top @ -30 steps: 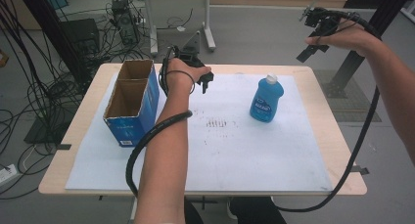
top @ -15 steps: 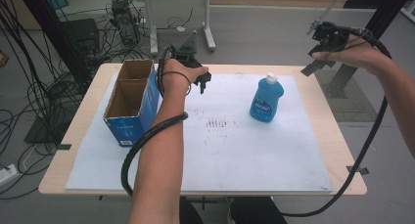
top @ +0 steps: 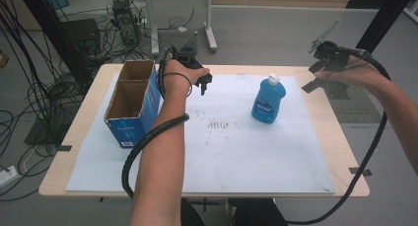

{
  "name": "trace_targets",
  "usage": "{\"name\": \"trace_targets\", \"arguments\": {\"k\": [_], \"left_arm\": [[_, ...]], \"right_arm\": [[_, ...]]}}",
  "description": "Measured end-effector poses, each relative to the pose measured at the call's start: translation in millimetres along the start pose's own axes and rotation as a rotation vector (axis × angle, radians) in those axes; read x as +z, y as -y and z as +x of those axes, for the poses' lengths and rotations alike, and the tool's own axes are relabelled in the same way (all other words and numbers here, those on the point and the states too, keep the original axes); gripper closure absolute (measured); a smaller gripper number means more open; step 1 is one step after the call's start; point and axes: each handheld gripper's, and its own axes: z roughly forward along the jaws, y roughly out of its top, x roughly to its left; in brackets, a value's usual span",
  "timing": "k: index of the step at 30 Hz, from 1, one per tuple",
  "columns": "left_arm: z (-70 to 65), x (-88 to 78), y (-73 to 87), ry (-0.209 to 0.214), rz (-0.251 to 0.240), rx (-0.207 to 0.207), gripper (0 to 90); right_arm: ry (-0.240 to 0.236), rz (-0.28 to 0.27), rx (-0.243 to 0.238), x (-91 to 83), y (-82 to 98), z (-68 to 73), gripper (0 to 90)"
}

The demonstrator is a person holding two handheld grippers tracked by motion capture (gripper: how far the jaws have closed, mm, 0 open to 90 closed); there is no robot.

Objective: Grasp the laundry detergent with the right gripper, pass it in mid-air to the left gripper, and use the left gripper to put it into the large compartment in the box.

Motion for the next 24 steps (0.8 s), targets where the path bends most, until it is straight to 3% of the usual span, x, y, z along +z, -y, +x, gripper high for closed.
{"name": "trace_targets", "arguments": {"k": [13, 24], "left_arm": [[-1.3, -0.3, 0.8, -0.001, -0.001, 0.006, 6.3], [0.7, 5.9, -0.7, -0.003, 0.007, 0.006, 6.4]], "right_arm": [[0.015, -0.042, 0.017, 23.2, 19.2, 10.6, 3.9], [0.029, -0.168, 0.044, 68.2, 37.3, 19.1, 3.9]]}}
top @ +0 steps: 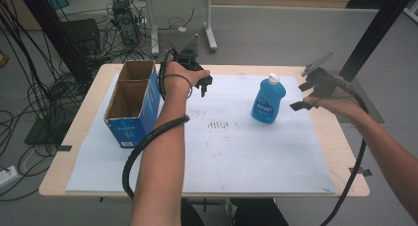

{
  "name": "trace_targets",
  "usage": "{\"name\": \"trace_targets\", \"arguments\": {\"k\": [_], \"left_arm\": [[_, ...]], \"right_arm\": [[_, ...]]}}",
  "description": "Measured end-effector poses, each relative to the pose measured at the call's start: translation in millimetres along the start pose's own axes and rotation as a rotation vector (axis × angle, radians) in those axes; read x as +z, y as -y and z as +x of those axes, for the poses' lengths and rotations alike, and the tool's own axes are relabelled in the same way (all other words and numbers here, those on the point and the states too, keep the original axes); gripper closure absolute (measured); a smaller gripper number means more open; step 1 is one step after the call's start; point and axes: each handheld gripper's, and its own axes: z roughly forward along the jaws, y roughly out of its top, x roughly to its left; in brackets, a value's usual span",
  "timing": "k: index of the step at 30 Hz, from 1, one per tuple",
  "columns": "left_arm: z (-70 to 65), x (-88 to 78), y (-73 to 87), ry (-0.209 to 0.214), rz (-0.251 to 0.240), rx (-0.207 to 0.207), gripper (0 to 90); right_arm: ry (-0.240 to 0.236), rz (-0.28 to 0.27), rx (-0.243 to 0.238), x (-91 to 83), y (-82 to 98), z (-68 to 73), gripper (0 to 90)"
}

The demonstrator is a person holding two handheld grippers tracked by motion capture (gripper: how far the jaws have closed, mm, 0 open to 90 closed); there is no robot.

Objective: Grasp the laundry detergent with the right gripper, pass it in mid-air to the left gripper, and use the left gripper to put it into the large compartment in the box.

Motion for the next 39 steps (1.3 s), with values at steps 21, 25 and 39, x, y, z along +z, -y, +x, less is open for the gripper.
{"name": "trace_targets", "arguments": {"k": [21, 25, 39], "left_arm": [[-0.5, 8.7, -6.6, 0.002, 0.011, 0.012, 6.3], [1.1, 9.1, -7.4, -0.002, 0.010, 0.010, 6.4], [2.5, 9.3, -7.5, -0.002, 0.012, 0.013, 6.3]], "right_arm": [[0.027, -0.145, 0.036, 62.6, 7.5, 11.6, 3.1], [0.025, -0.156, 0.043, 66.3, 6.9, 12.2, 3.1], [0.060, -0.215, 0.062, 77.2, 10.3, 12.3, 2.7]]}}
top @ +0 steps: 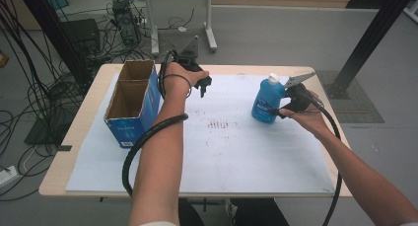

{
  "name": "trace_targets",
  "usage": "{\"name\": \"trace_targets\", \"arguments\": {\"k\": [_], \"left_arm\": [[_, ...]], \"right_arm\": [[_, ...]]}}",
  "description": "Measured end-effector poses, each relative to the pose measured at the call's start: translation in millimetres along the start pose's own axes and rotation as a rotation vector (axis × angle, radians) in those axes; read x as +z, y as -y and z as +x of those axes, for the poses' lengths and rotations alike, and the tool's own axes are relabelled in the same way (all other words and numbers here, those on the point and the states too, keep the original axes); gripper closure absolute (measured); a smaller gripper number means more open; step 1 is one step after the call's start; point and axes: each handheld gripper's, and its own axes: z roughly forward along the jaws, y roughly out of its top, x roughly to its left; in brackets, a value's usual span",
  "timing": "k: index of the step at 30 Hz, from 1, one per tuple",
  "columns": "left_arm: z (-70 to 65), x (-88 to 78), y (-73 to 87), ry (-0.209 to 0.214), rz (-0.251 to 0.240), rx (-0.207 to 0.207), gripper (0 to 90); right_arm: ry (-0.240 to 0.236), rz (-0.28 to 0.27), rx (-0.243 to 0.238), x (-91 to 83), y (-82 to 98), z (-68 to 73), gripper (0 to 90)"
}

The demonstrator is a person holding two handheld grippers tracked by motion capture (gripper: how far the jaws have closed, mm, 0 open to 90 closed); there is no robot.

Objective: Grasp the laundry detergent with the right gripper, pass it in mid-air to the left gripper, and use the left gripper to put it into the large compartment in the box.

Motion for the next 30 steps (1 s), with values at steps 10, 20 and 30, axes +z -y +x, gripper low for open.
{"name": "trace_targets", "arguments": {"k": [10, 20, 30], "left_arm": [[1.5, -0.8, 1.1, 0.000, -0.004, -0.004, 6.3], [6.2, -1.6, 3.1, 0.000, -0.004, -0.009, 6.3], [6.7, -1.6, 4.0, 0.002, -0.006, -0.009, 6.3]], "right_arm": [[0.008, -0.041, 0.004, 6.7, 0.8, 1.8, 2.6], [0.016, -0.060, 0.003, 11.4, 1.1, 4.0, 2.6], [0.027, -0.081, 0.004, 11.3, 0.0, 5.2, 2.6]]}}
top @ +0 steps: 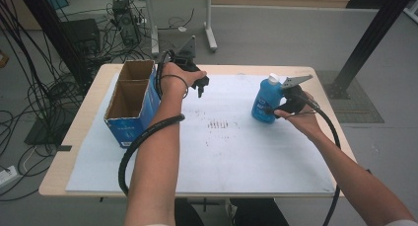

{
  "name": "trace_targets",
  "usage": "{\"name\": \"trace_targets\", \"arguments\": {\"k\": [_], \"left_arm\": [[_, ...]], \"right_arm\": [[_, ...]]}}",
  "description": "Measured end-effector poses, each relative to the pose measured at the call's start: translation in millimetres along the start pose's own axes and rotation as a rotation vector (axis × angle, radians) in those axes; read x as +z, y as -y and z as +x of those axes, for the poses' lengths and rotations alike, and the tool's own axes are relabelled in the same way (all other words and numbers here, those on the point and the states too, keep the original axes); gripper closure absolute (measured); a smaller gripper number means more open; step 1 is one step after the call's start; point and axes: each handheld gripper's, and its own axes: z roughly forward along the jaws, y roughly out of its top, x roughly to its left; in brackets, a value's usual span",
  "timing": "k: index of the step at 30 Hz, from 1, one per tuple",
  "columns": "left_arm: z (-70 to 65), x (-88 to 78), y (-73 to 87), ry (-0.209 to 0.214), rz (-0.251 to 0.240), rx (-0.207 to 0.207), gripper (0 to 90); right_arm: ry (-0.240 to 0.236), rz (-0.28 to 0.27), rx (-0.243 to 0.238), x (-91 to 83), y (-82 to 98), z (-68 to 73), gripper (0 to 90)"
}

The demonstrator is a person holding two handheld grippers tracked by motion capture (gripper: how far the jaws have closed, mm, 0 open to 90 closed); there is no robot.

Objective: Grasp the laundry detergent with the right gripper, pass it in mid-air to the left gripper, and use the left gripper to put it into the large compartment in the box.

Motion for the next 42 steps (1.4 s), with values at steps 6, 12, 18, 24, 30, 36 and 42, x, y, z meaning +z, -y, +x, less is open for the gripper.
{"name": "trace_targets", "arguments": {"k": [6, 12, 18, 24, 30, 36, 42], "left_arm": [[1.2, -0.3, 1.0, -0.001, 0.000, 0.000, 6.3], [0.3, -0.1, 2.0, 0.000, 0.001, 0.002, 6.3], [1.0, -0.8, 2.3, 0.001, -0.001, 0.000, 6.3], [-0.5, -1.7, 1.2, 0.002, -0.004, 0.002, 6.3], [-1.0, -2.3, 1.0, 0.001, -0.003, 0.004, 6.3], [-1.3, -0.7, 0.6, 0.001, 0.000, 0.005, 6.3], [-1.6, -1.7, -0.7, -0.001, -0.003, 0.004, 6.3]], "right_arm": [[0.007, -0.005, -0.009, -1.6, -1.4, 0.3, 2.6], [0.014, -0.009, -0.015, -3.6, -2.6, 0.6, 2.6], [0.019, -0.017, -0.021, -5.6, -5.2, -0.7, 2.9], [0.029, -0.024, -0.020, -6.9, -4.0, -1.9, 3.0], [0.017, -0.016, -0.012, -5.4, -1.4, -3.6, 3.2], [0.014, -0.015, -0.009, -4.2, -0.7, -5.1, 3.2], [0.013, -0.016, -0.014, -3.9, -1.4, -5.2, 3.3]]}}
